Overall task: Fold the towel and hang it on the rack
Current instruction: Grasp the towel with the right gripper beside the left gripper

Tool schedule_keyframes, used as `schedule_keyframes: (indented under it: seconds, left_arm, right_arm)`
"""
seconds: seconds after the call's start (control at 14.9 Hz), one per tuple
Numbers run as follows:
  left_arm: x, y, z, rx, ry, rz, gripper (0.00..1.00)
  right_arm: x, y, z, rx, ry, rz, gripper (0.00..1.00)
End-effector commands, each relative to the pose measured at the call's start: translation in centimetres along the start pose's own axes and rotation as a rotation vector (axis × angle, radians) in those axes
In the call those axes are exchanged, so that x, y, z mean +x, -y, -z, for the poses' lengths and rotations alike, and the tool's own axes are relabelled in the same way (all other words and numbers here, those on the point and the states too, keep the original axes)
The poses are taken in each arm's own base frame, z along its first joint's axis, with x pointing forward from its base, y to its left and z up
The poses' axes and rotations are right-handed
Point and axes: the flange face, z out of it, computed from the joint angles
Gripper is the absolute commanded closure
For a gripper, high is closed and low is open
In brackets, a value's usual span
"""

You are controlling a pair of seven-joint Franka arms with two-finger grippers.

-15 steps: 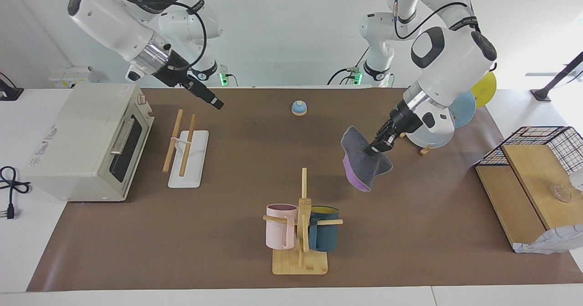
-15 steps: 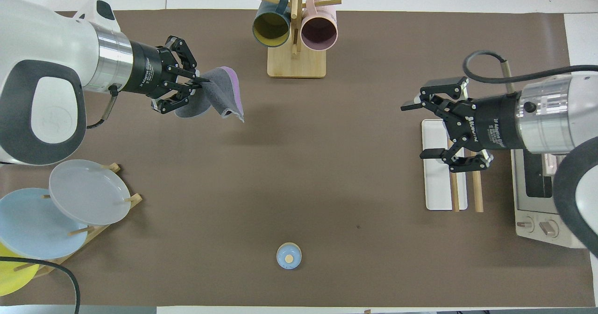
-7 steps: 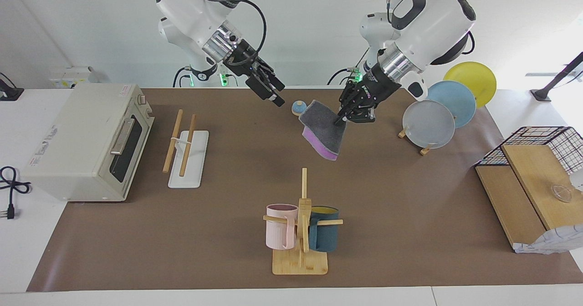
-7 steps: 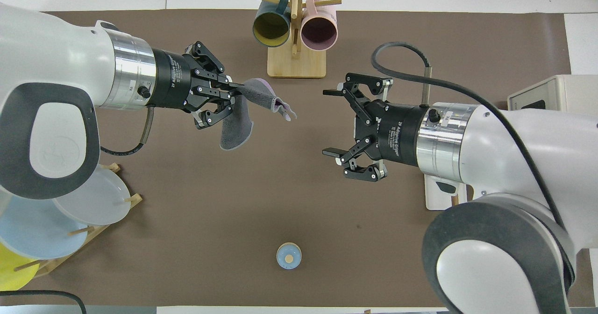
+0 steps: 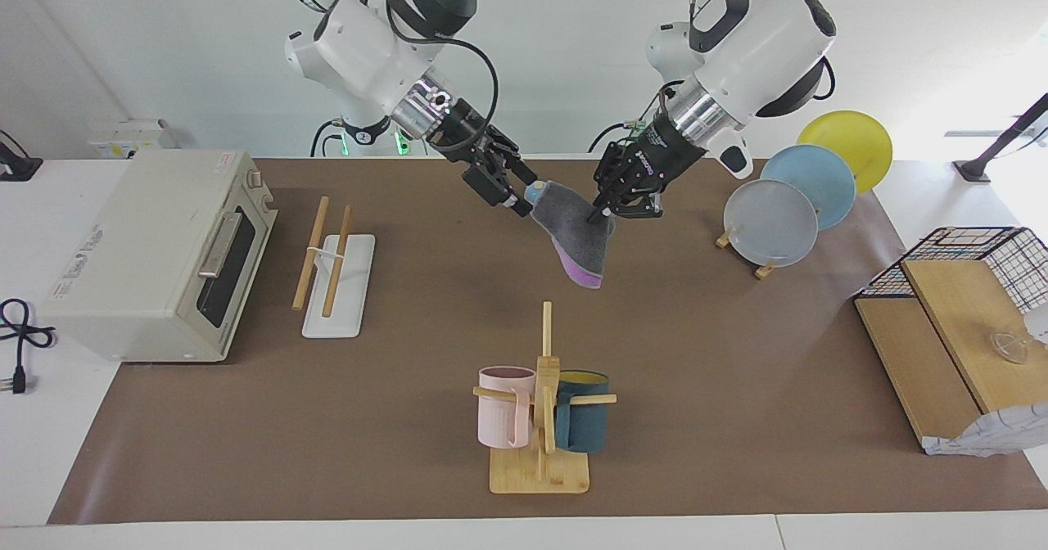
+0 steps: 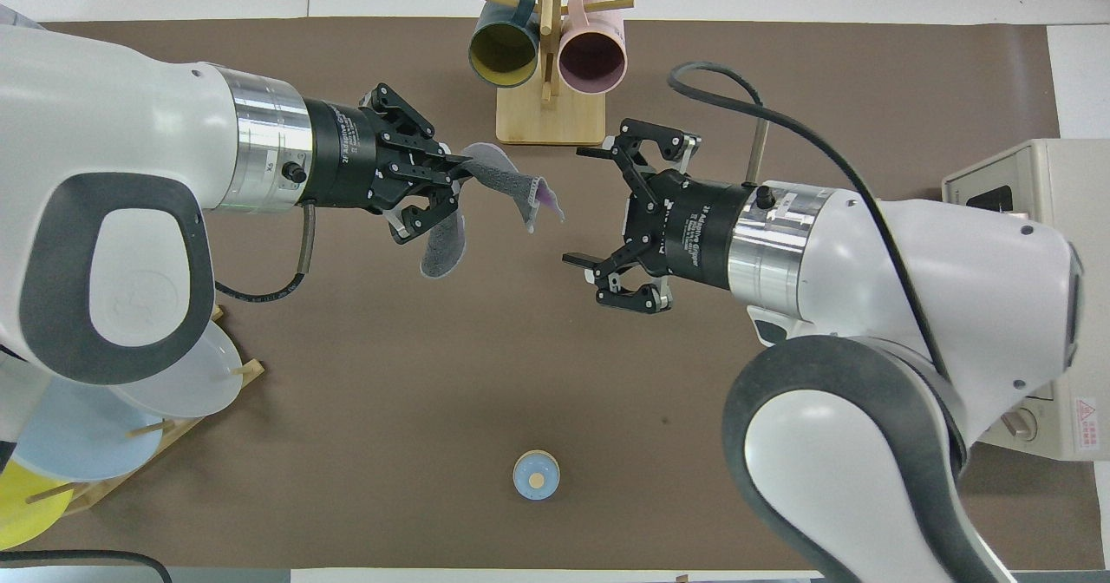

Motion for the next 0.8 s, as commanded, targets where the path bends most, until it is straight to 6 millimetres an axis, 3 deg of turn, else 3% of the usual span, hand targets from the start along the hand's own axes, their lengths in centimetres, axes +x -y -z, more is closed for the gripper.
schedule_keyframes:
  seconds: [0.0, 0.47, 0.54, 0.67, 0.74]
  left_arm:
    - [0.0, 1.2, 0.1, -0.014, 0.016, 0.031, 1.00]
    - [0.1, 1.2, 0.2, -0.015, 0.016, 0.042, 1.00]
    - [-0.1, 1.3, 0.3, -0.016, 0.017, 0.039, 1.00]
    - [0.1, 1.3, 0.1, -0.014, 0.014, 0.042, 1.00]
    - [0.2, 1.3, -0.1, -0.012, 0.012, 0.043, 1.00]
  right_arm:
    - [-0.9, -0.2, -1.9, 0.021, 0.010, -0.001, 0.00]
    - [-0.4, -0.3, -3.8, 0.051, -0.010, 0.033, 0.00]
    - [-0.7, -0.1, -3.9, 0.054, -0.006, 0.043, 0.12]
    - [-0.7, 0.0, -3.9, 0.055, -0.007, 0.069, 0.86]
    - [-0.7, 0.0, -3.9, 0.055, -0.007, 0.072, 1.00]
